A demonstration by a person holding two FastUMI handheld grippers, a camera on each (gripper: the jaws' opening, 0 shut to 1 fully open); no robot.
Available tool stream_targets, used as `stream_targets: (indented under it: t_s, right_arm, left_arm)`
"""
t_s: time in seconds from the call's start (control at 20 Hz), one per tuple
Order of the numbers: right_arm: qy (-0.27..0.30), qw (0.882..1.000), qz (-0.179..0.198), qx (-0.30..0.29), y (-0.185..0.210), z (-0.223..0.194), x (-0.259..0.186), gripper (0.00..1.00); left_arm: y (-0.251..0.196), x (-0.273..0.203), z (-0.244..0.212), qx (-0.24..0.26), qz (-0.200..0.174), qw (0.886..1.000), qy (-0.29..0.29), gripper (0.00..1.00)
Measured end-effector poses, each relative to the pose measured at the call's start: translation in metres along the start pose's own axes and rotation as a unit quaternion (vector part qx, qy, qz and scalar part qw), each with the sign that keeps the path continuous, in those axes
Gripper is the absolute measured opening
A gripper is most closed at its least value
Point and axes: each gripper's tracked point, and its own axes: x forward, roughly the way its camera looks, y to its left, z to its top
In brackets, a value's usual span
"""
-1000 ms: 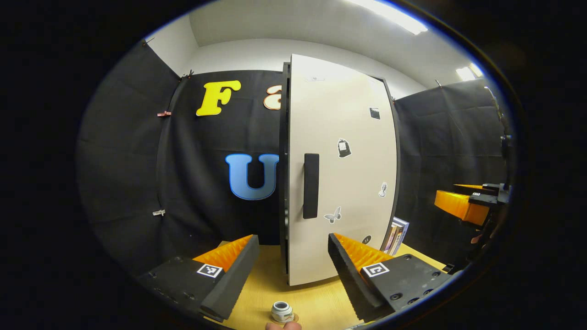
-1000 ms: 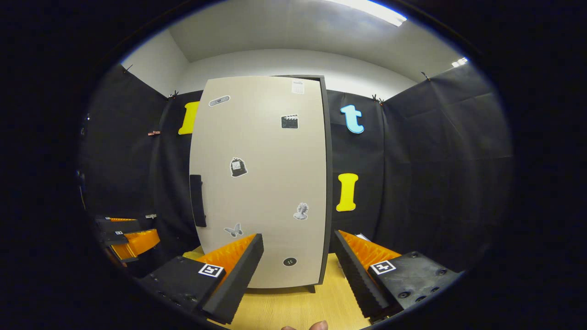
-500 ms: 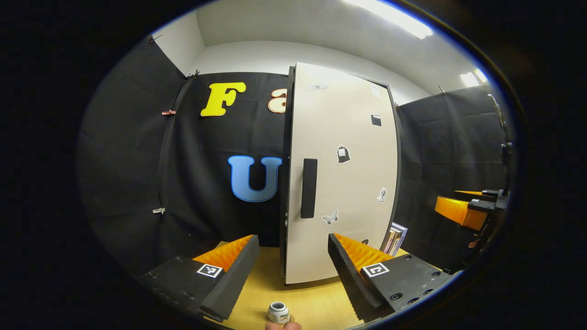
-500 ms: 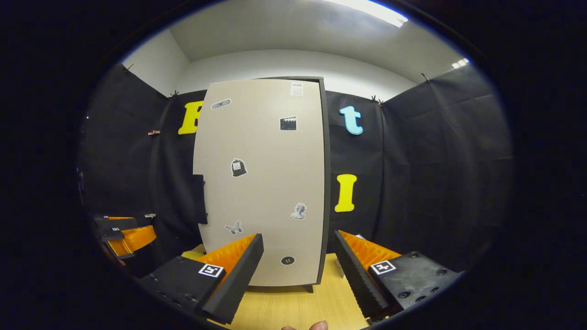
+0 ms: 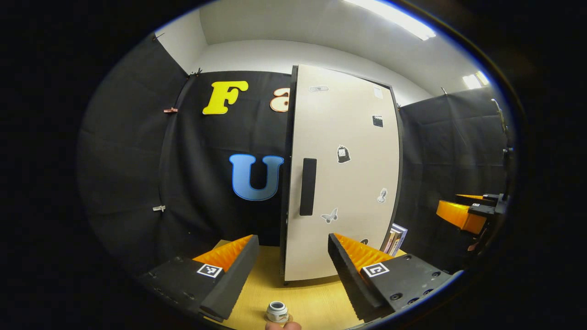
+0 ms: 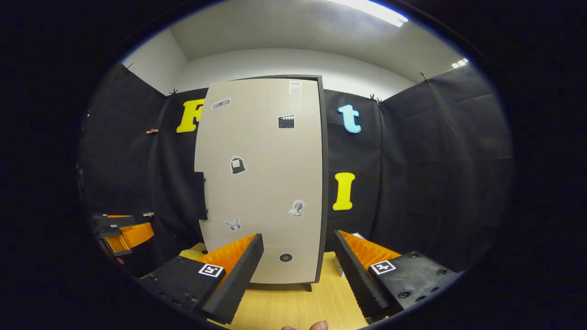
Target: Open the cabinet door with the right hand, grasp the bottle in the cabinet with the left hand and place it on the coaster, then close the cabinet door with the right hand.
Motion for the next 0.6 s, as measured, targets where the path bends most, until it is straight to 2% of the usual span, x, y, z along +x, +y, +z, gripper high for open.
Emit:
stream_targets:
  t_s: [0.6]
  right_arm:
    - [0.004, 1.0, 0.003, 0.004, 0.0029, -0.0012, 0.0044, 0.99]
  left_arm:
    - [0.0032, 0.0075, 0.0021, 0.008, -0.001, 1.0, -0.001, 0.95]
